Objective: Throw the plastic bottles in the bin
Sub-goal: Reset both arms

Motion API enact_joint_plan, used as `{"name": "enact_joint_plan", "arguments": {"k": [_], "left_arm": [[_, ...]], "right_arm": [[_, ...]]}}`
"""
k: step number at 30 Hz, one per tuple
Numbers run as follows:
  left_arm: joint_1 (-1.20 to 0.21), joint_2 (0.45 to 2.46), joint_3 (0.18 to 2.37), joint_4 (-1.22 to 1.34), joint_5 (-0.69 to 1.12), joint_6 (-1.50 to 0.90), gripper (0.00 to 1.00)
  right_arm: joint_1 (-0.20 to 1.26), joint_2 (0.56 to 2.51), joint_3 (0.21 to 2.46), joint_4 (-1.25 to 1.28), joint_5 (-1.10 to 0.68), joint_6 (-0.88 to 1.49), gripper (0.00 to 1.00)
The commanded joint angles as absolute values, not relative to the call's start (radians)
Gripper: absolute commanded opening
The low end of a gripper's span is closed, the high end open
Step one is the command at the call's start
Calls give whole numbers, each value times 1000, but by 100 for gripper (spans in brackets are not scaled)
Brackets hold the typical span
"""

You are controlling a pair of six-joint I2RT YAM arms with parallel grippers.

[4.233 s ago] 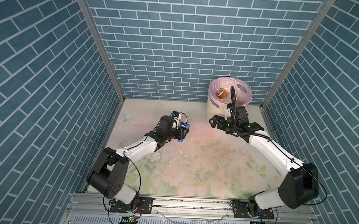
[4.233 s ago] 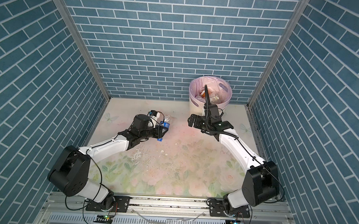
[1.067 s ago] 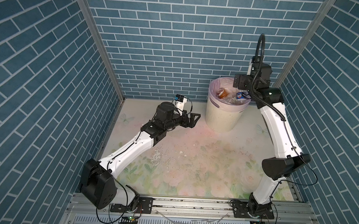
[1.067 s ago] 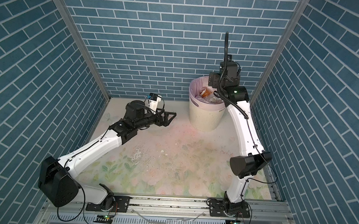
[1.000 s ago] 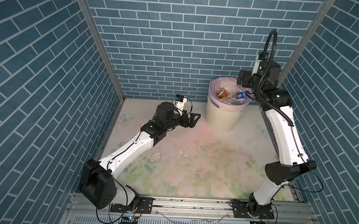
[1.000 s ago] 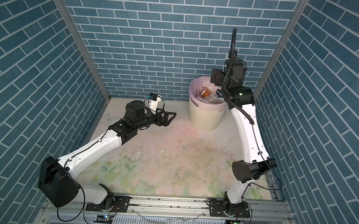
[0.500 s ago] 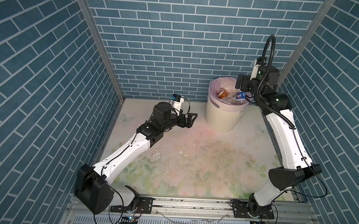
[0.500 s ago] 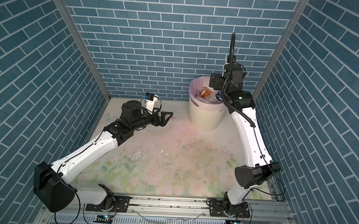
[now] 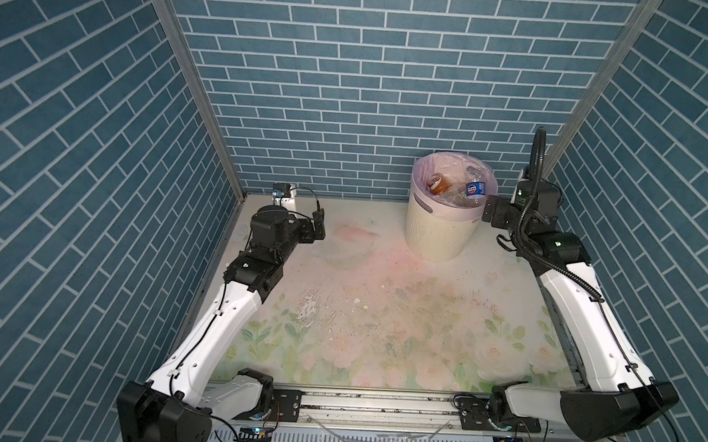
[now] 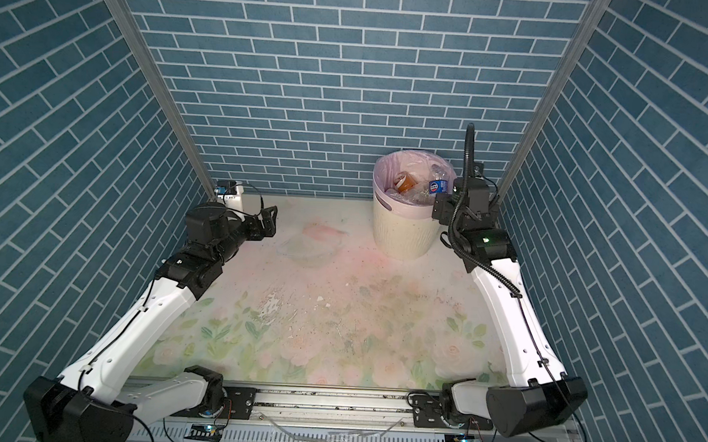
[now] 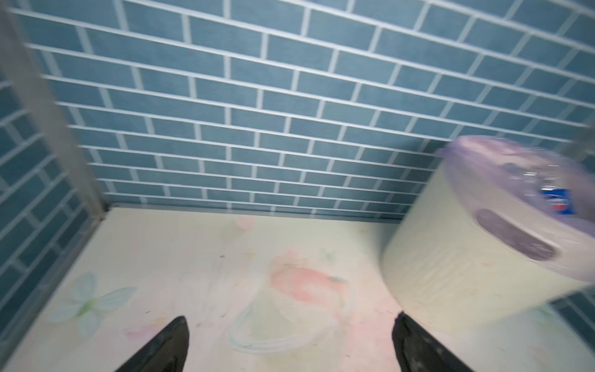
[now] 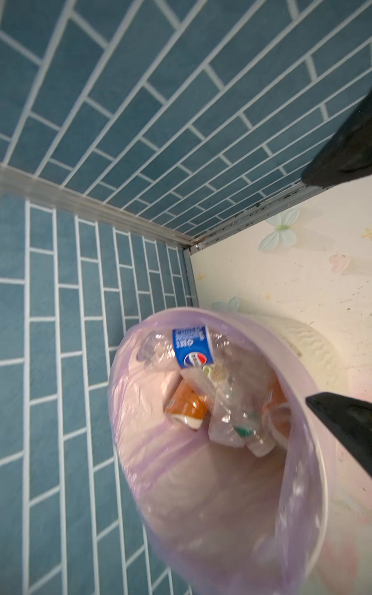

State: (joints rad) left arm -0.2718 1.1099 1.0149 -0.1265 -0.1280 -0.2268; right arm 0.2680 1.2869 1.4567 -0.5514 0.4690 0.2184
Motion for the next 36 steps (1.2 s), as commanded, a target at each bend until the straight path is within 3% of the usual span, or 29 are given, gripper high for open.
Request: {"name": "enact_joint_plan", "arguments": {"k": [1,7,12,21,26,31,36], "left_arm": [[-256,1115,937,-128,-400,-171,99],[-193,1151,792,31,-515,-117,99],[-112,1223,682,148,-540,-90,99],[-12,1426,523,487,-383,-67,99],[0,1496,556,518,-260,-39,99],[-23,1531,603,480,-200,13,99],[-41,1518,565,534,-154,51,99]], "right_arm": [[218,1258,1304,-518,505,343,99],[152,1298,1110,-449,478,457,99],[150,1380,1005,-339,573,485,99],[150,1444,812,-51,672,380,99],[146,1463,813,-1,736,341,99],[146,1500,707,268,842,134,99],[151,1538,595,516,839,101,99]]}}
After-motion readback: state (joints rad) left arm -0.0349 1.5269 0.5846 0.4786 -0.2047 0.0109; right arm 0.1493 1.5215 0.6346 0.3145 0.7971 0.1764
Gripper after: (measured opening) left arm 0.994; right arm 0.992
